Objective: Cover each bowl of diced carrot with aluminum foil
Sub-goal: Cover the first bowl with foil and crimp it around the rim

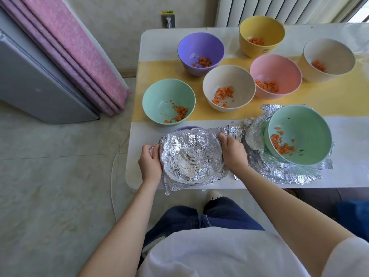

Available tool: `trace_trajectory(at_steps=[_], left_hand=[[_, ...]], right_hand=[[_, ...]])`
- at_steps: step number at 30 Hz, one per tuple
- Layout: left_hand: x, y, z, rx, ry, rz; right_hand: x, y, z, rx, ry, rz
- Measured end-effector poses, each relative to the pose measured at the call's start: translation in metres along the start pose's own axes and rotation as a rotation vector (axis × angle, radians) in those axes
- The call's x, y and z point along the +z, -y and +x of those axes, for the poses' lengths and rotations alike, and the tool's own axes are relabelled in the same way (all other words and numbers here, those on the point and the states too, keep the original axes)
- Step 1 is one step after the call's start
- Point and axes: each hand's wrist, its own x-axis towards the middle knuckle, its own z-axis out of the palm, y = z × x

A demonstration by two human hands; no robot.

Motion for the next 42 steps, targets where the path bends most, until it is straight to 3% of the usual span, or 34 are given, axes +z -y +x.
trace_trajectory(at_steps=[7,14,23,30,35,42], left_hand=[[-0.007,-0.011,0.003,0.008,-0.099,0.067],[0.005,-0.038,0.016,0.381,0.136,0.351],[0.018,-0.044,0.026,0.411,0.118,0.221],[0.018,-0.052,0.034,0.161,0.2,0.107],[0.014,-0.056,0.043,-0.127,0.406,-0.117],[0.014,-0.063,0.04,-0.303,0.48,-0.241]], right_hand=[[-0.004,0.006,0.002,-0.115,-0.081,0.013],[-0.006,0.015,0.009,-0.097,-0.092,-0.078],[-0.003,0.021,0.016,-0.064,-0.123,-0.026],[0.001,0.021,0.029,-0.004,-0.017,0.071],[0.003,0.018,0.036,0.054,0.125,0.326],[0.001,0.015,0.036,0.103,0.235,0.405]])
